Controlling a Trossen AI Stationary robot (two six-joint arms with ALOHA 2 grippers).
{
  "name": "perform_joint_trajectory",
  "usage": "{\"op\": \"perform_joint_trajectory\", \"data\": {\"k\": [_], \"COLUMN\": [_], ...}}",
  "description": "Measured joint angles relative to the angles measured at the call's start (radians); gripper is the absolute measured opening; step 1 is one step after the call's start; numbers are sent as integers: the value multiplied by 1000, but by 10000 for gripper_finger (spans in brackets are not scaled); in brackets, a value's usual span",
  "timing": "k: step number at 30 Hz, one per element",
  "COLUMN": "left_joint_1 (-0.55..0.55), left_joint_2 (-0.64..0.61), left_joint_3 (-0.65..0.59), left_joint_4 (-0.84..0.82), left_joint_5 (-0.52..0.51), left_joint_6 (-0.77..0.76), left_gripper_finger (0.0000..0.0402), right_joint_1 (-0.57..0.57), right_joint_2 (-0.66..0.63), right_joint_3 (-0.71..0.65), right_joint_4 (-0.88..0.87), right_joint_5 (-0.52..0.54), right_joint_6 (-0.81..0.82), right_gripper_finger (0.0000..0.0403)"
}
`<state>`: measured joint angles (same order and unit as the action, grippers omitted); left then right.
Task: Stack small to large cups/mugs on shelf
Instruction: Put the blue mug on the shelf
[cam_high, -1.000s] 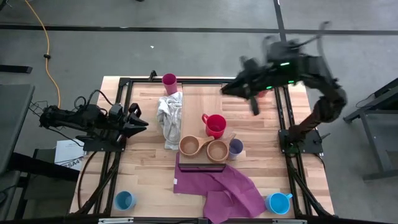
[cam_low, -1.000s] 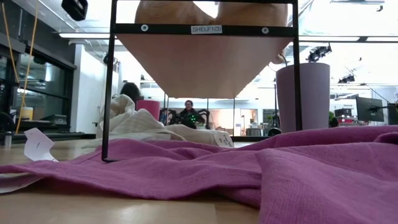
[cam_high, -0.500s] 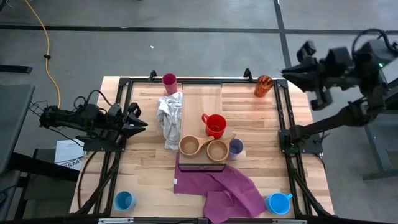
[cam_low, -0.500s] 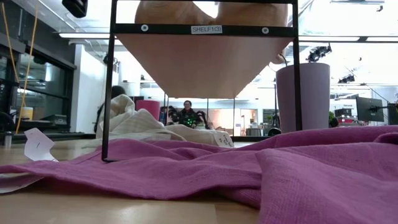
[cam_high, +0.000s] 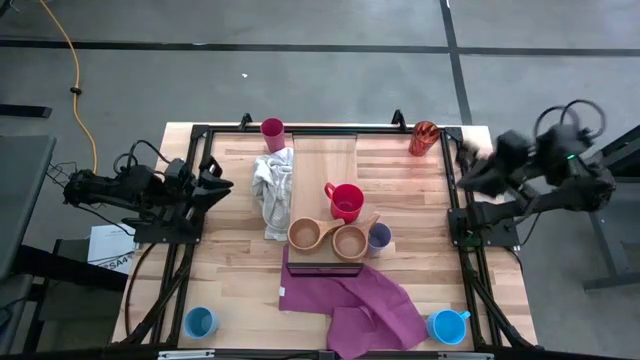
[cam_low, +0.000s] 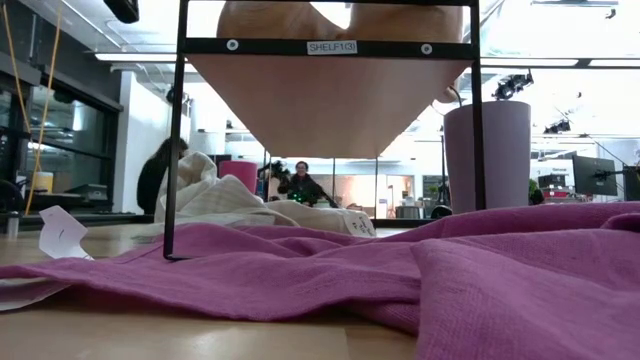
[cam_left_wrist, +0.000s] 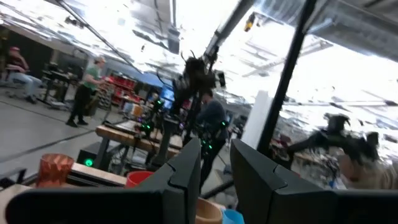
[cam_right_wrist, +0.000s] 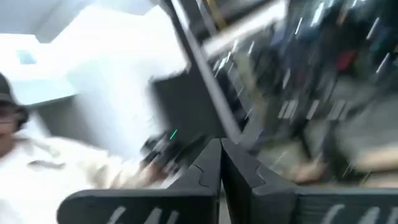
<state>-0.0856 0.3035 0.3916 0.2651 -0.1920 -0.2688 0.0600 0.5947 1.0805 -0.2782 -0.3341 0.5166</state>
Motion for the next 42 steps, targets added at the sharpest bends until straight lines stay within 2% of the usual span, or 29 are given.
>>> {"op": "perform_joint_trajectory", "data": {"k": [4, 9, 14, 19, 27, 34, 42], "left_joint_1": [0, 0, 0, 0, 0, 0, 0], "left_joint_2": [0, 0, 0, 0, 0, 0, 0], "left_joint_3": [0, 0, 0, 0, 0, 0, 0], "left_joint_4": [5, 7, 16, 17, 16, -1, -6], "left_joint_5": [-42, -86, -120, -142, -152, -163, -167], "left_joint_6": [-23, -55, -61, -61, -57, -52, -51], "left_gripper_finger": [78, 78, 78, 78, 78, 78, 78], "right_joint_1": [24, 71, 155, 281, 519, 746, 905], "right_joint_2": [-32, -60, -94, -96, -37, 73, 142], "right_joint_3": [-113, -209, -297, -364, -369, -369, -369], "right_joint_4": [-56, -92, -135, -192, -199, -241, -284], "right_joint_5": [-135, -244, -264, -224, -97, 70, 221], "right_joint_6": [166, 276, 378, 446, 521, 542, 627], "right_gripper_finger": [0, 0, 0, 0, 0, 0, 0]}}
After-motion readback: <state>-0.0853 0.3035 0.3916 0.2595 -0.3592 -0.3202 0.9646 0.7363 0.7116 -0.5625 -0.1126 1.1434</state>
